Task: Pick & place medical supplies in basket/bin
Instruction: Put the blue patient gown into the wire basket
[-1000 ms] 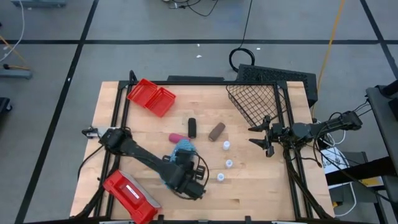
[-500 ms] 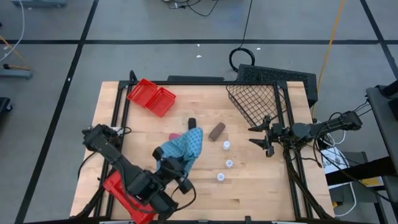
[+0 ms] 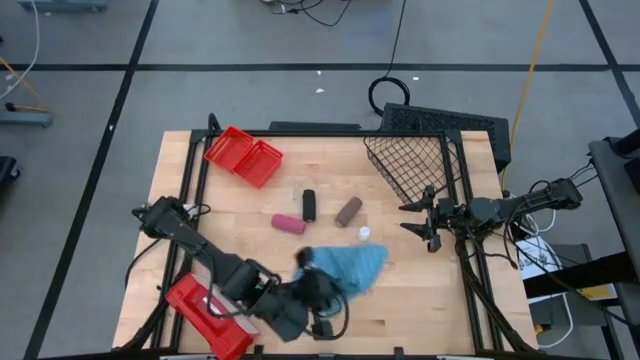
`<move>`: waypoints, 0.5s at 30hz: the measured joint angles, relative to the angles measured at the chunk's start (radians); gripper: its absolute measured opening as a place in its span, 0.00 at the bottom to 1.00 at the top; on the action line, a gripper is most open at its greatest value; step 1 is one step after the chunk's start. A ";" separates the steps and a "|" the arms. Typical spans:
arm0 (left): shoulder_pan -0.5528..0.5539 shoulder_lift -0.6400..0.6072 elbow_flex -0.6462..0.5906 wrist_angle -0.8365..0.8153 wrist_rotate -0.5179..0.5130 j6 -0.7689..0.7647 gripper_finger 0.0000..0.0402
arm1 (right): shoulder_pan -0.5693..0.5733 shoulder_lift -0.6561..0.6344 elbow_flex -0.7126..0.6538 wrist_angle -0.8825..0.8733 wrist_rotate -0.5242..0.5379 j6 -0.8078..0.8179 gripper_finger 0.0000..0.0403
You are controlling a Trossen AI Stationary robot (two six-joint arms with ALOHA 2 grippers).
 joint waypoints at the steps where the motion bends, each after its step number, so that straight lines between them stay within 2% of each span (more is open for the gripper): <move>1: 0.009 0.001 -0.009 0.060 0.048 0.063 0.12 | 0.000 0.000 0.000 0.000 0.000 0.000 0.56; 4: 0.047 0.001 -0.049 0.175 0.148 0.175 0.12 | 0.000 0.000 0.000 -0.004 0.000 0.000 0.56; 8: 0.108 -0.003 -0.154 0.332 0.234 0.233 0.12 | 0.000 0.000 0.000 0.000 0.000 0.000 0.56; 12: 0.174 -0.025 -0.292 0.530 0.382 0.254 0.12 | 0.000 0.000 0.000 0.001 0.000 0.000 0.56; 15: 0.227 -0.069 -0.403 0.638 0.455 0.233 0.12 | 0.000 0.000 0.000 0.001 0.000 0.000 0.56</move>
